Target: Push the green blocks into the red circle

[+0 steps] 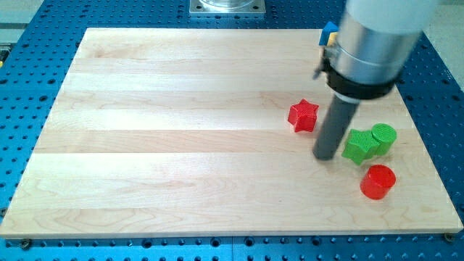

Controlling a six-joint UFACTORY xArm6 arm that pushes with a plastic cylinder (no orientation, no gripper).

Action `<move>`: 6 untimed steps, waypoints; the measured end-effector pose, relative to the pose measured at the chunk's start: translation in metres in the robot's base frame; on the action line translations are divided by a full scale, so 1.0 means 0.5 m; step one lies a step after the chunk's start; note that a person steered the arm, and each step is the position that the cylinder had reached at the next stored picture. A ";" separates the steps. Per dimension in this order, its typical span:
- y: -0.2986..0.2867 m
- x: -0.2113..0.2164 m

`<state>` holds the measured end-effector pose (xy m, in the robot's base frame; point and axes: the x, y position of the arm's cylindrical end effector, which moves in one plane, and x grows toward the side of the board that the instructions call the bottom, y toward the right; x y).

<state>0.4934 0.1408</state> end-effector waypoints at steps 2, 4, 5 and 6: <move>0.112 -0.009; 0.237 -0.091; 0.267 -0.057; 0.179 0.011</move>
